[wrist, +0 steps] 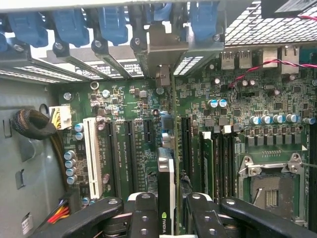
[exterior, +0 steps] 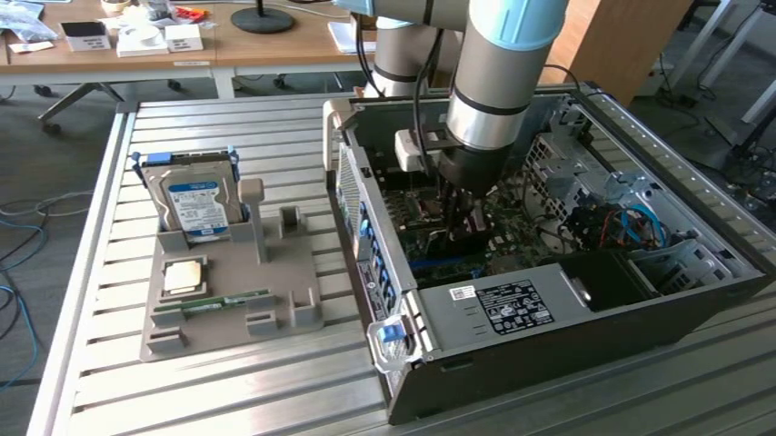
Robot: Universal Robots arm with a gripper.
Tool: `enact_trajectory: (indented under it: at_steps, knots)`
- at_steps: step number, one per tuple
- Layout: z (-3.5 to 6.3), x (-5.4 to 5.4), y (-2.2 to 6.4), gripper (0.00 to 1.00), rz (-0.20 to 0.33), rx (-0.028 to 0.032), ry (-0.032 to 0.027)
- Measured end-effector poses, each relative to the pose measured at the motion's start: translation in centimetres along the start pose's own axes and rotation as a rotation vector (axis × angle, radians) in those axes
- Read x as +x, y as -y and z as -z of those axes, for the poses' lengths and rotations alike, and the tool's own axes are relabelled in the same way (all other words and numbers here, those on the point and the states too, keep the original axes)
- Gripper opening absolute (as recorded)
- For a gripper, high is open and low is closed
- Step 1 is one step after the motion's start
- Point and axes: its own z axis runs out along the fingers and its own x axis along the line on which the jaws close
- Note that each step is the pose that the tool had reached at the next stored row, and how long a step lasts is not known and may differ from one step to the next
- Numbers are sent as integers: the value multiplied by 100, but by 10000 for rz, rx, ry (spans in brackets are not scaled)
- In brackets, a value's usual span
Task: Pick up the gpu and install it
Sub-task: 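Insert the gpu into the slot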
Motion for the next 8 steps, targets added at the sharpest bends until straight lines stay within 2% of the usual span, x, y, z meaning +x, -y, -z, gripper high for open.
enact_trajectory:
  at_steps: [8]
  knots:
    - [-17, 1, -1, 27, -61, -3, -1]
